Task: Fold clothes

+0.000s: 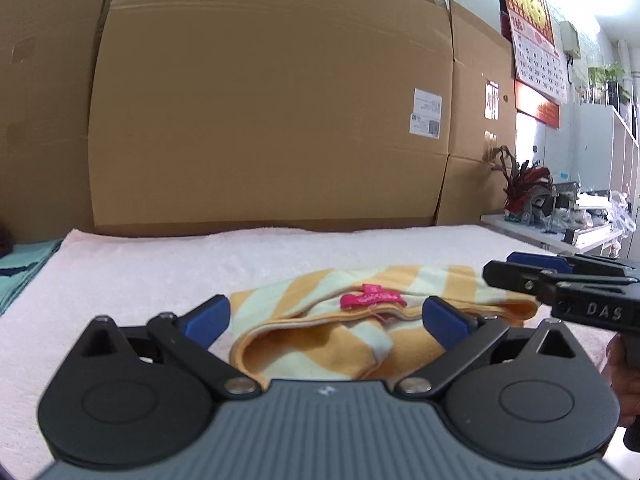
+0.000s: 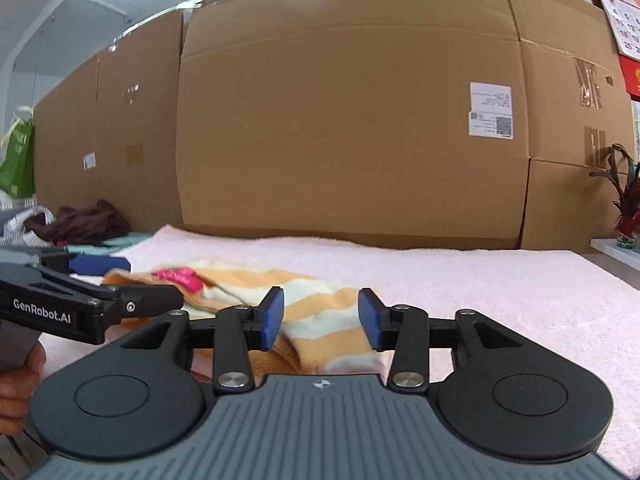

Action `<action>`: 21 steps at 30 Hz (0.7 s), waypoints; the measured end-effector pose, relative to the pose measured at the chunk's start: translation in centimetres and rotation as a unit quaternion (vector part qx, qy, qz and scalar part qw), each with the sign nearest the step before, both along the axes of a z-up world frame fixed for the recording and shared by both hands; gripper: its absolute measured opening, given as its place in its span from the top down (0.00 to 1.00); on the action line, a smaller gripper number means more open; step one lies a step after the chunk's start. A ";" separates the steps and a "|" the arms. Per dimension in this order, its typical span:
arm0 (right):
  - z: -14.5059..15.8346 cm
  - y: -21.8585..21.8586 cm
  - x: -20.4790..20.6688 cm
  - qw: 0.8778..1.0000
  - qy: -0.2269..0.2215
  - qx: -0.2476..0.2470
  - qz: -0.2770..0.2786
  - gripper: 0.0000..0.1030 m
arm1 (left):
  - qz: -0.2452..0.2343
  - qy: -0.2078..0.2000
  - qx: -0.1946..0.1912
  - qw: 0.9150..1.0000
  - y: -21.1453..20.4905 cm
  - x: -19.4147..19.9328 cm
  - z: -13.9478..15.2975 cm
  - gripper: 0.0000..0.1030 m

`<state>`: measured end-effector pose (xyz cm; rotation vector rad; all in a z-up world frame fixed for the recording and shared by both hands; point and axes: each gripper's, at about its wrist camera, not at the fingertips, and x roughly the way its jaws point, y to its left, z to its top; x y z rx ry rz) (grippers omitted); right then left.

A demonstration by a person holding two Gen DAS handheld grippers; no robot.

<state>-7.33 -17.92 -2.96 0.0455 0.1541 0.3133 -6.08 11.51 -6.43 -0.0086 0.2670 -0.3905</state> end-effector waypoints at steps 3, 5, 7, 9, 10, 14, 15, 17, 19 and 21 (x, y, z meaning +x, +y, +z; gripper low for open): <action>1.0 -1.5 -0.4 0.999 0.018 -0.029 -0.016 0.44 | 0.027 0.018 0.025 0.999 0.8 0.2 0.2 0.01; 0.9 -2.1 -0.4 0.996 0.042 -0.071 -0.029 0.44 | 0.038 0.045 0.024 0.998 1.8 0.8 0.3 0.01; 0.7 -3.1 0.0 0.994 0.087 -0.060 -0.026 0.45 | 0.039 0.084 0.001 0.996 3.1 1.7 0.7 0.01; 1.0 -4.4 1.1 0.991 0.137 -0.005 0.003 0.45 | 0.036 0.118 -0.017 0.992 4.0 2.7 1.2 0.01; 1.3 -4.9 1.7 0.987 0.157 0.020 0.016 0.45 | 0.032 0.132 -0.023 0.990 4.2 3.2 1.6 0.01; 2.5 -5.1 4.0 0.977 0.206 0.045 0.035 0.45 | -0.006 0.206 -0.038 0.978 4.8 5.6 2.4 0.01; 2.4 -5.3 4.9 0.969 0.233 0.063 0.052 0.45 | -0.020 0.225 -0.048 0.973 5.0 6.1 2.3 0.01; 2.0 -5.5 6.2 0.951 0.283 0.098 0.081 0.45 | -0.035 0.256 -0.058 0.964 5.0 6.7 1.9 0.01; 1.7 -5.6 6.8 0.942 0.303 0.113 0.088 0.45 | -0.034 0.264 -0.057 0.962 5.1 7.0 1.5 0.01; 1.4 -5.6 7.2 0.938 0.314 0.116 0.087 0.45 | -0.033 0.268 -0.060 0.961 5.1 7.3 1.1 0.01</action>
